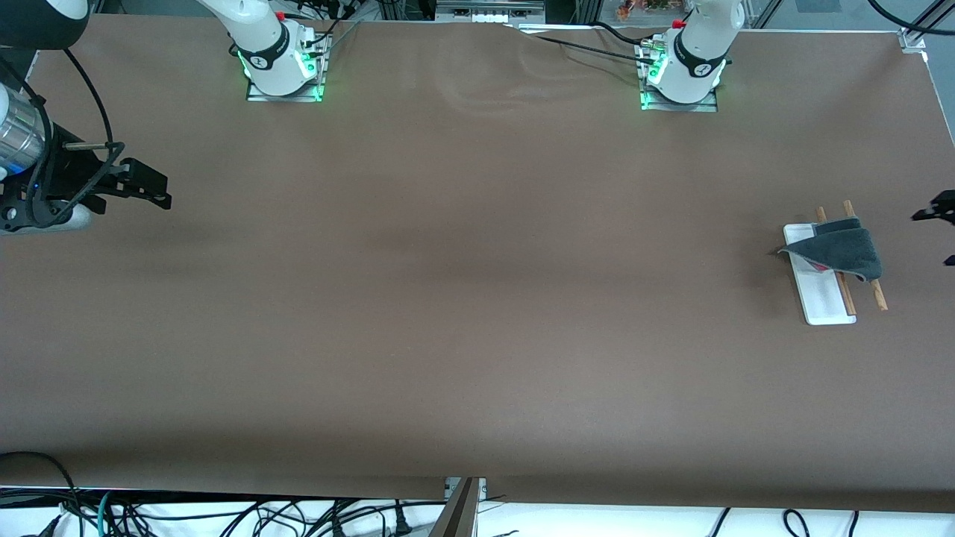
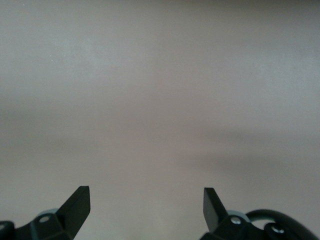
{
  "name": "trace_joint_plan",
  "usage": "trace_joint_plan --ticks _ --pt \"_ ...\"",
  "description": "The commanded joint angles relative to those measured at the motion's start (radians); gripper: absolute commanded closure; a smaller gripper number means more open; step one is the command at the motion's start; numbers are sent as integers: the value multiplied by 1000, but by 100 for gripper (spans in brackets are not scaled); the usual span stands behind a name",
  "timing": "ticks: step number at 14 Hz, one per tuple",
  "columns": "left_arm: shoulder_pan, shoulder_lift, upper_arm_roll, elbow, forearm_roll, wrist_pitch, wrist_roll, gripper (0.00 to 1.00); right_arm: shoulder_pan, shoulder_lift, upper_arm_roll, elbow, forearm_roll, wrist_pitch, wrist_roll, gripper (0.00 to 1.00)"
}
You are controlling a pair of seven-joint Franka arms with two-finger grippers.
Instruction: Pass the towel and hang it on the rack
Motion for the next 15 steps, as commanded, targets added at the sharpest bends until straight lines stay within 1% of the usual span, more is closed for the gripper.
trace_joint_plan --ticks 1,4,5,6,7,8,9,10,11,13,15 --pt "-60 -77 -30 -23 -11 -18 -160 0 -4 11 2 26 -14 -9 -2 0" --pt "-155 -114 -30 -21 -11 -96 -379 0 -4 12 2 26 -28 -9 -1 0" --pt "-205 -150 -15 -34 -10 -93 -476 0 -4 11 2 26 -26 -11 -1 0" --pt "-283 -195 14 -67 -10 -90 -597 0 -2 11 2 27 -26 -11 -1 0" --pt "-321 -238 35 -116 -10 -67 -727 0 -2 11 4 26 -28 -9 -1 0" --pt "-327 -288 35 -176 -22 -26 -836 0 -2 11 4 27 -26 -9 -1 0" --pt "-350 -348 38 -260 -37 38 -922 0 -2 11 2 26 -25 -9 -1 0" --pt "-414 -420 61 -346 -30 80 -1000 0 -2 11 4 26 -23 -9 -1 0" --pt "-457 -471 81 -418 -28 114 -1066 0 -2 11 4 27 -23 -9 -1 0" --pt "-467 -522 82 -500 -34 180 -1137 0 -2 11 4 26 -22 -9 -1 0" --pt "-457 -528 93 -511 -39 184 -1145 0 1 11 4 26 -22 -9 1 0"
